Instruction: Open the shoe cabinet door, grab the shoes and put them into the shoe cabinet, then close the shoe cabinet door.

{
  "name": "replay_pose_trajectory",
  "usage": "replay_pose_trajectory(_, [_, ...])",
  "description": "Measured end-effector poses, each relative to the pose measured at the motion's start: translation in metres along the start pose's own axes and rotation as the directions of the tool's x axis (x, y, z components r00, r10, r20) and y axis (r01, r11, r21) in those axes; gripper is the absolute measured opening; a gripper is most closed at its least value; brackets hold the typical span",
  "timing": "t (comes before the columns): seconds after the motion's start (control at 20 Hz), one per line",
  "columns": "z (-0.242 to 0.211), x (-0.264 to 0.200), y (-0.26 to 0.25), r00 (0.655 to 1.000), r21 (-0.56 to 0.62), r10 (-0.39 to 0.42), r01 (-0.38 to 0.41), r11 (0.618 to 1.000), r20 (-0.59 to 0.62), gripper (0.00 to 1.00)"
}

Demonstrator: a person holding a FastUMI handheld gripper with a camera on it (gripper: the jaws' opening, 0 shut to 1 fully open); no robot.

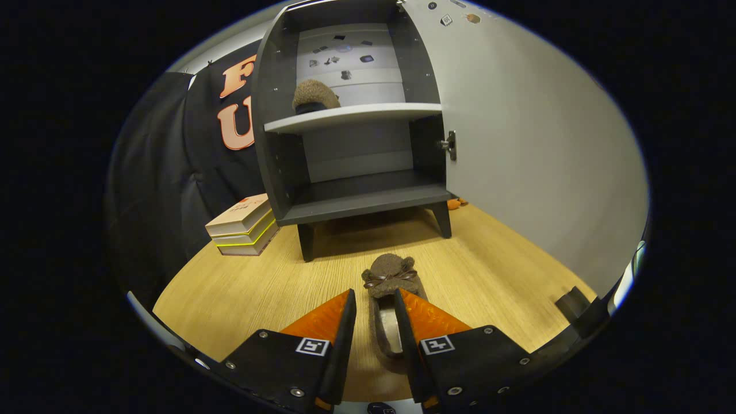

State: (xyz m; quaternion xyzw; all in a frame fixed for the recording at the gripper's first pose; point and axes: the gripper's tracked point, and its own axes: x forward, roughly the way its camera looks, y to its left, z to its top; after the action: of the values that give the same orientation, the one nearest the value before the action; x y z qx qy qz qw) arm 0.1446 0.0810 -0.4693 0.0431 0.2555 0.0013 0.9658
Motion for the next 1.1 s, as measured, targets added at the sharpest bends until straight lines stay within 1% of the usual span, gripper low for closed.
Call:
replay_pose_trajectory(0.3, [-0.032,0.048,0.003,0.999,-0.019,-0.007,0.006,1.0,-0.049,0.44])
replay_pose_trajectory(0.45, [-0.032,0.068,0.006,0.998,-0.047,-0.012,0.009,0.999,-0.054,0.44])
replay_pose_trajectory(0.55, [-0.038,0.081,0.009,0.996,-0.041,-0.002,-0.002,0.999,-0.085,0.44])
replay_pose_trajectory(0.65, [-0.034,0.096,0.004,0.996,-0.036,-0.02,0.017,0.999,-0.084,0.43])
replay_pose_trajectory(0.7, [-0.033,0.102,0.001,0.996,-0.036,-0.024,0.022,0.999,-0.081,0.28])
replay_pose_trajectory(0.75, [-0.034,0.107,0.003,0.996,-0.022,-0.011,0.009,1.0,-0.092,0.24])
replay_pose_trajectory(0.85, [-0.038,0.112,0.009,0.994,-0.004,0.005,-0.006,1.0,-0.106,0.2])
replay_pose_trajectory(0.9, [-0.037,0.114,0.01,0.995,-0.007,0.01,-0.011,1.0,-0.1,0.12])
replay_pose_trajectory(0.95, [-0.036,0.114,0.011,0.995,-0.019,0.012,-0.014,1.0,-0.098,0.09])
replay_pose_trajectory(1.0, [-0.036,0.113,0.01,0.995,-0.022,0.015,-0.017,1.0,-0.098,0.07])
replay_pose_trajectory(1.1, [-0.032,0.111,0.01,0.994,-0.002,0.03,-0.031,1.0,-0.103,0.05])
